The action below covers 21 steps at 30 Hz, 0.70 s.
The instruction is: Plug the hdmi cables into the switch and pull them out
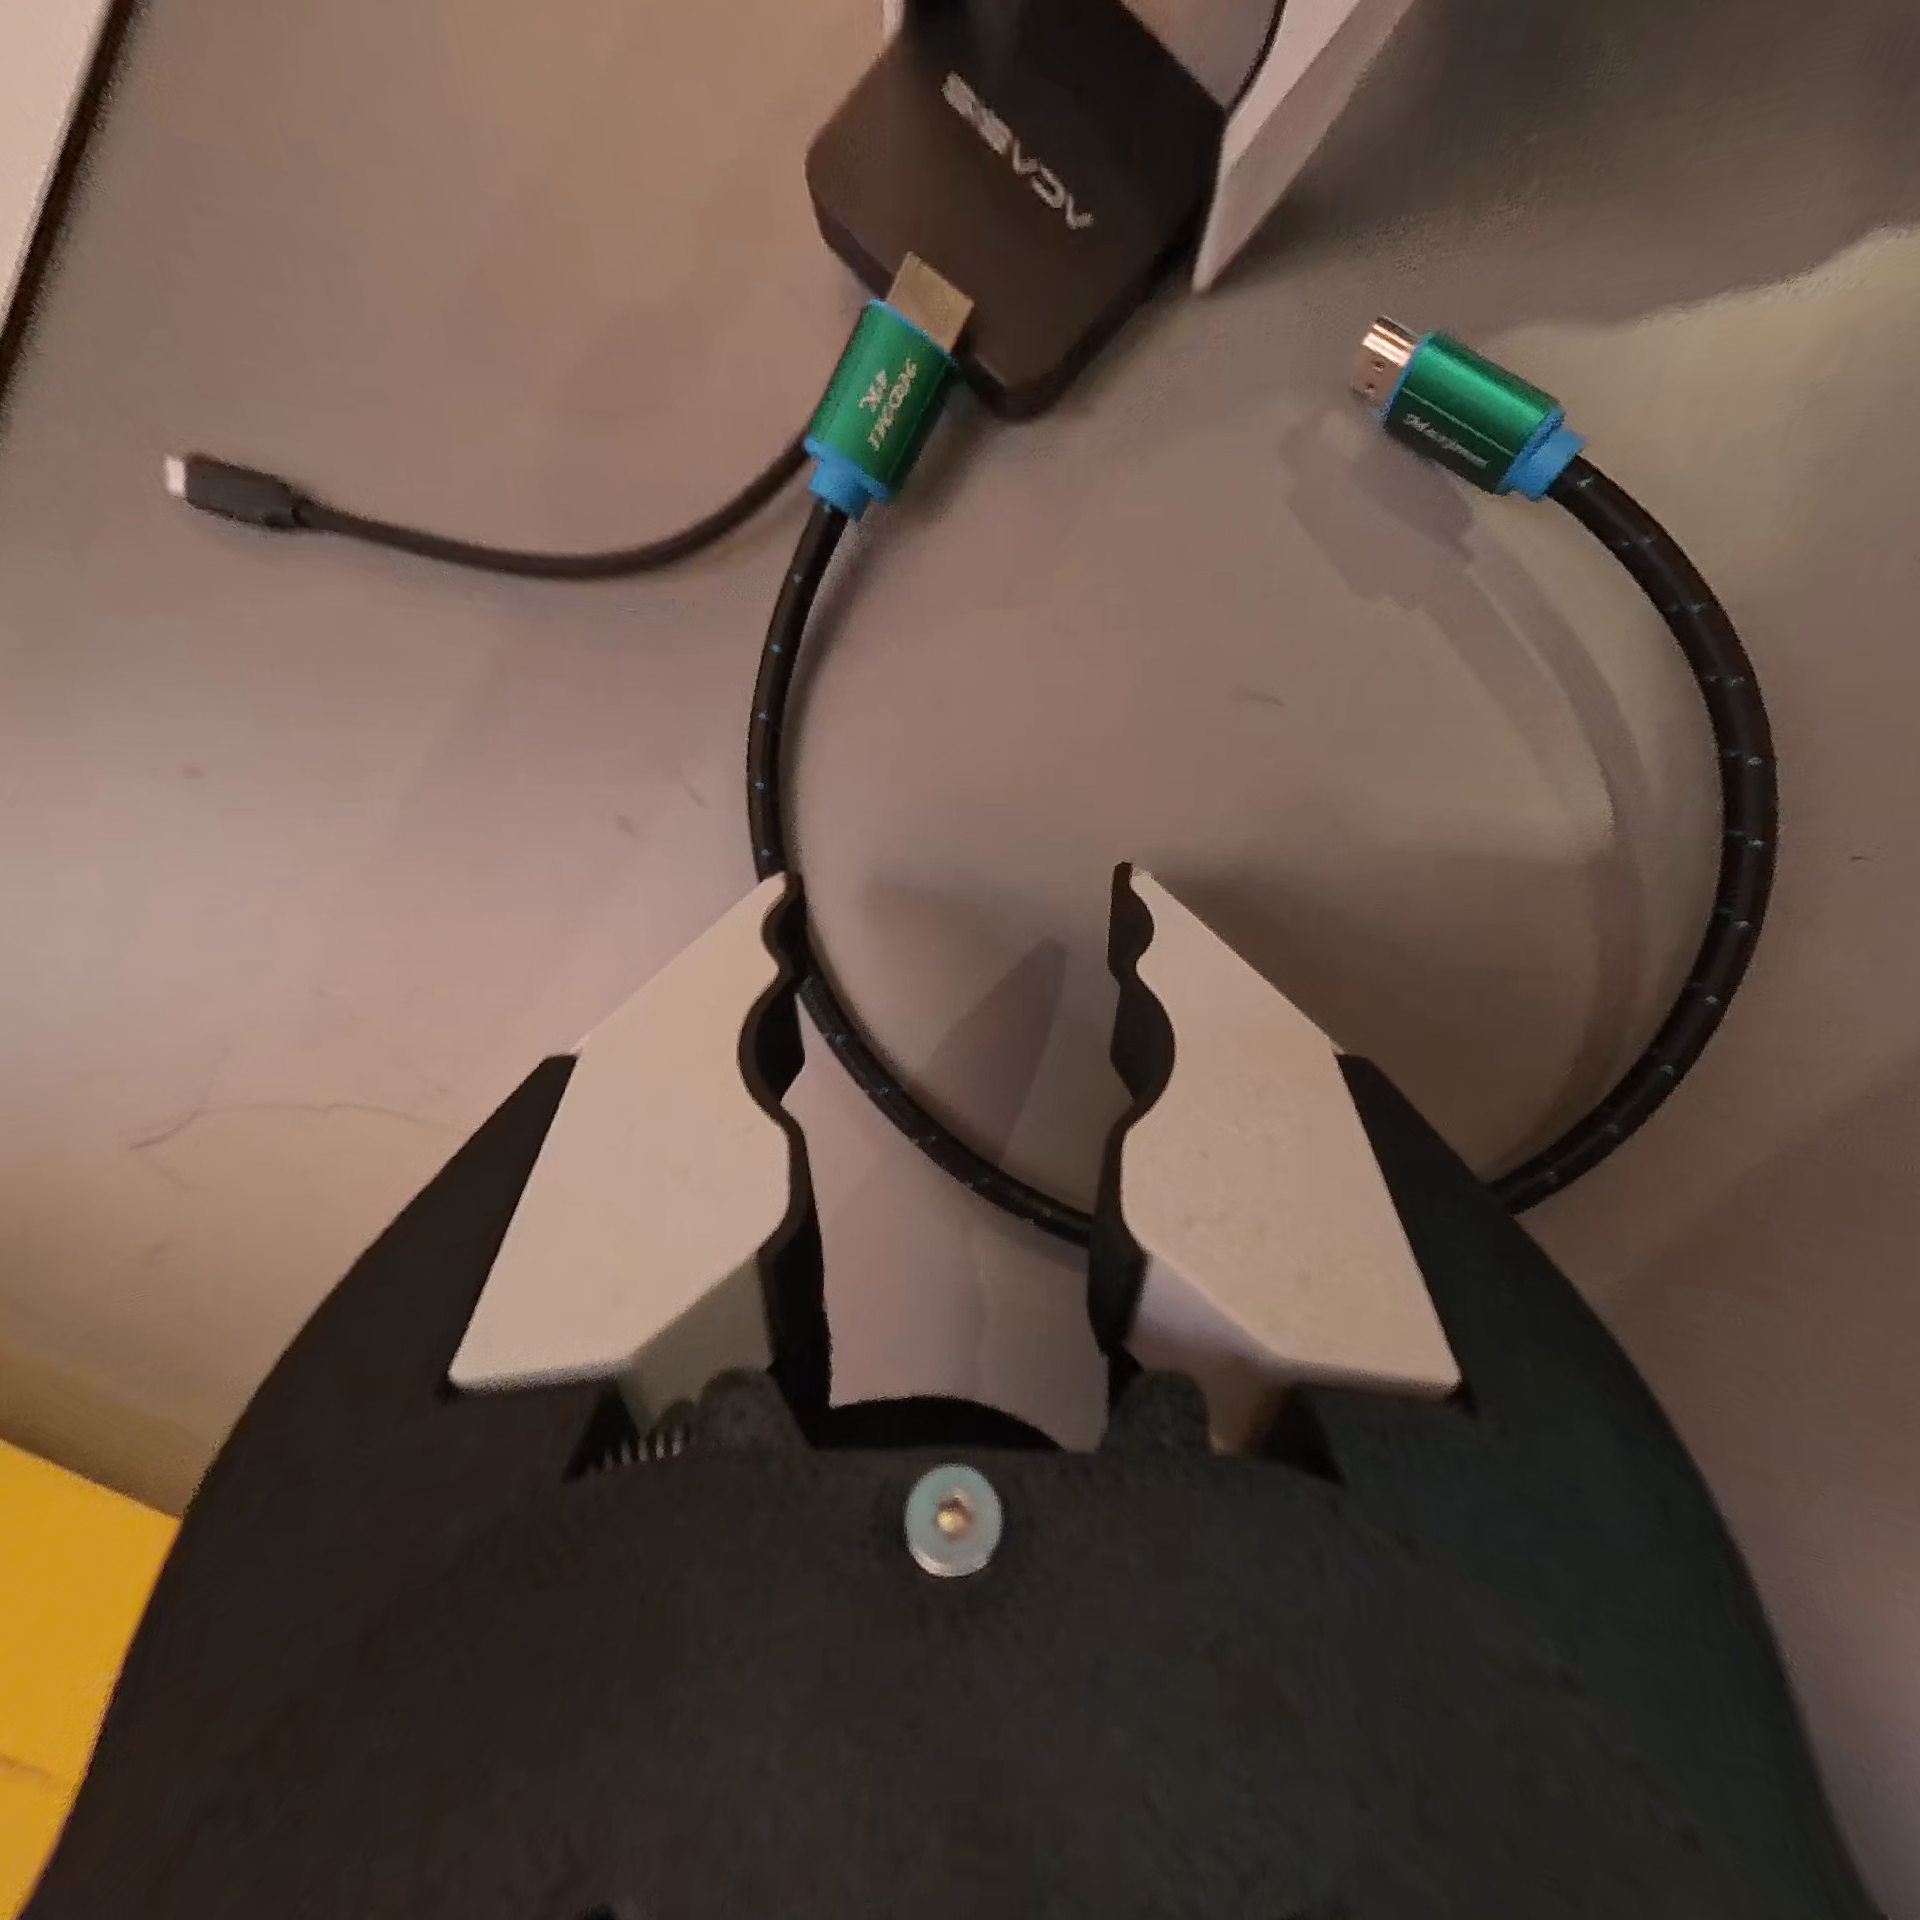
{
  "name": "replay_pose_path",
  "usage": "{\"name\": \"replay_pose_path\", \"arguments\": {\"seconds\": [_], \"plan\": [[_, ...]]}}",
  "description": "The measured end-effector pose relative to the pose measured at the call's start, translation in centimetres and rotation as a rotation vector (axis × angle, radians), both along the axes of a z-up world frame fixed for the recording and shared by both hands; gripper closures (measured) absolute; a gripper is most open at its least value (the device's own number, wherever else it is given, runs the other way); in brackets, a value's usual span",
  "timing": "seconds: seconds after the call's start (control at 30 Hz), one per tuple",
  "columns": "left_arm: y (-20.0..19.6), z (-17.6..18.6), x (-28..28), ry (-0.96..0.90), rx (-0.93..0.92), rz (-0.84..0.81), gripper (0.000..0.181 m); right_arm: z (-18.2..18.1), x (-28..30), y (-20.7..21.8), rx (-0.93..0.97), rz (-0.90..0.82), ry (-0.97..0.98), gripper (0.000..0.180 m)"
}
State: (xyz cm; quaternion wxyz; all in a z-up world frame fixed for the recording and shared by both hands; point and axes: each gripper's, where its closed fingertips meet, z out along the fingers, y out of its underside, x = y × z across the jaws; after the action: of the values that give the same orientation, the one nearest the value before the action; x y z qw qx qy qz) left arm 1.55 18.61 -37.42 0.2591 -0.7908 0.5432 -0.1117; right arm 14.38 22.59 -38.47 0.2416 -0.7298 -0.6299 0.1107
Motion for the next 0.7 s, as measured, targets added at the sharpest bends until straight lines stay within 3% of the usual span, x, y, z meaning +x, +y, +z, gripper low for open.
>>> {"name": "replay_pose_path", "arguments": {"seconds": [0.2,0.4,0.47,0.5,0.53,0.6,0.7], "plan": [[0.7,0.4,-0.3,-0.011,0.016,0.037,0.124,1.8,1.7,3.1,0.135,-0.001,-0.028,0.115],[2.3,2.7,0.9,-0.160,0.002,0.126,0.125,5.3,0.6,2.9,0.164,-0.013,0.153,0.115],[3.5,3.5,0.9,-0.116,0.101,0.132,0.125,6.0,0.3,2.2,0.153,0.010,0.185,0.116],[3.8,3.7,1.1,-0.071,0.154,0.110,0.124,6.4,0.3,2.0,0.169,0.028,0.197,0.120],[4.0,4.0,1.6,-0.049,0.188,0.081,0.124,7.1,0.2,1.6,0.180,0.056,0.223,0.180],[3.7,4.4,3.8,-0.073,0.200,0.014,0.124,8.1,-0.2,0.2,0.111,0.101,0.282,0.180],[3.5,3.5,6.4,-0.046,0.159,-0.075,0.119,5.9,1.5,0.4,0.116,0.099,0.109,0.179]]}}
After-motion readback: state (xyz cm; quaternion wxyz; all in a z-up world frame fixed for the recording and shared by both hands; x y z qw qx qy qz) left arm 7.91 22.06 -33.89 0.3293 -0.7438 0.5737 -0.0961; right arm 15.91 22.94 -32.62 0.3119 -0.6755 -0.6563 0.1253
